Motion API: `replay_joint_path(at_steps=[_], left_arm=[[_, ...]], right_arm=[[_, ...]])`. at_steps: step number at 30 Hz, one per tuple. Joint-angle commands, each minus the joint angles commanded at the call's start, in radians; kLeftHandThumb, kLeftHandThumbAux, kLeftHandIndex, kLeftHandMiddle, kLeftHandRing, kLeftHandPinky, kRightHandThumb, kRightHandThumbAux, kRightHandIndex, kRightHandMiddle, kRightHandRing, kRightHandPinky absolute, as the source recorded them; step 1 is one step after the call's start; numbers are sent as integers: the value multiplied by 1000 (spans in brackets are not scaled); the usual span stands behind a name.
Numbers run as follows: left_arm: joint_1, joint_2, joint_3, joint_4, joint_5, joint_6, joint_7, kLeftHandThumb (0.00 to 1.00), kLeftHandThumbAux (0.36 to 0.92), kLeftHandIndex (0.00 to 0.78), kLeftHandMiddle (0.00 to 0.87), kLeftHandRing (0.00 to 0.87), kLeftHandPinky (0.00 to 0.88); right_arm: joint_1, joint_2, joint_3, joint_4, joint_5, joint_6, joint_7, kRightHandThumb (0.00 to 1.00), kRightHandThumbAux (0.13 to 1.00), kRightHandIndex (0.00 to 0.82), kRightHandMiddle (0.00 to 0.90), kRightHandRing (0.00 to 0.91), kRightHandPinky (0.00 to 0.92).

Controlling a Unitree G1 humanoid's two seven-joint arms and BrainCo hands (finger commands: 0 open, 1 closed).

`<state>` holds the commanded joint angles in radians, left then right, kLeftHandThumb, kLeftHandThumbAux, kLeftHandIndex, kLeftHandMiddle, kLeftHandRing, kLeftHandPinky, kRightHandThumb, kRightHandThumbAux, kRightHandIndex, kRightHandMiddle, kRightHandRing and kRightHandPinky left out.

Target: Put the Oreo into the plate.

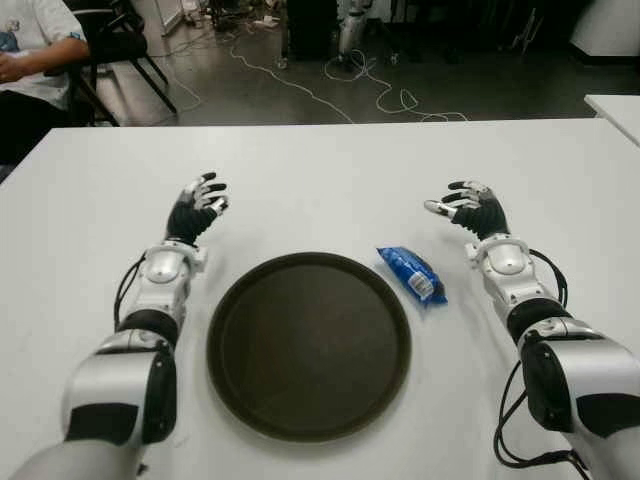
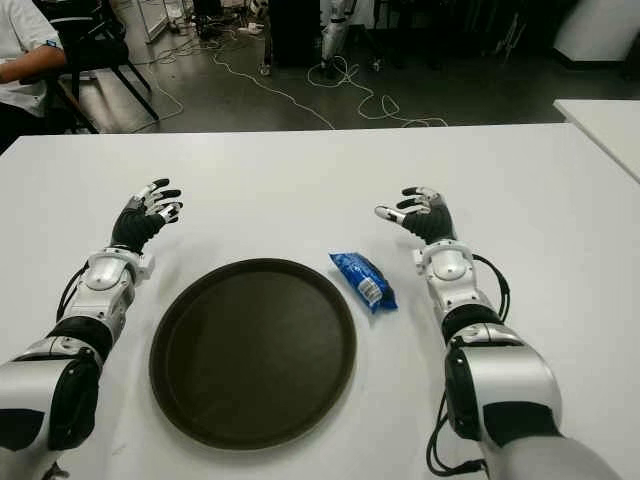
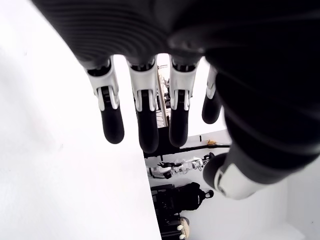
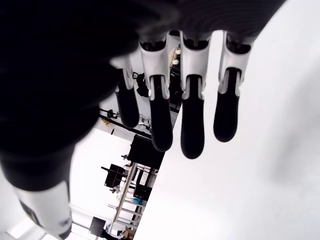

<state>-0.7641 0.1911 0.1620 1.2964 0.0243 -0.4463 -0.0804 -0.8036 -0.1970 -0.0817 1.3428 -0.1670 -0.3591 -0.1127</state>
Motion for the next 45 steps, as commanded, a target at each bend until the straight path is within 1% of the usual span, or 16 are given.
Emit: replay_joint_path(at_steps=[8,14,22,35,45], left_arm=[[1,0,-1,0,2,-1,3,163,712,145,225,221,229],[0,2,-4,1,6,3,4,163,729,143,220,215,231],[1,3,-6,2,7,-2,2,153,705,153,228,225,227],[1,3,-11,1,11,-1,6,143,713,132,209,206,214],[1,1,-7,1,6,-3,2,139,714,134,217,216,228]], right_arm=[[-1,1,-5,1,5,10,-3,0,734,305,413,454,455],[-2,2,-6,1,6,17,-5,0,723,298,409,449,453],[-1,0,-2,1,2,17,-1,0,725,291,397,439,450],[-1,-1,0,1,-1,10,-1,0,717,306,408,449,452],[-1,-1,-5,1,7,8,8,0,727,315,418,459,460]])
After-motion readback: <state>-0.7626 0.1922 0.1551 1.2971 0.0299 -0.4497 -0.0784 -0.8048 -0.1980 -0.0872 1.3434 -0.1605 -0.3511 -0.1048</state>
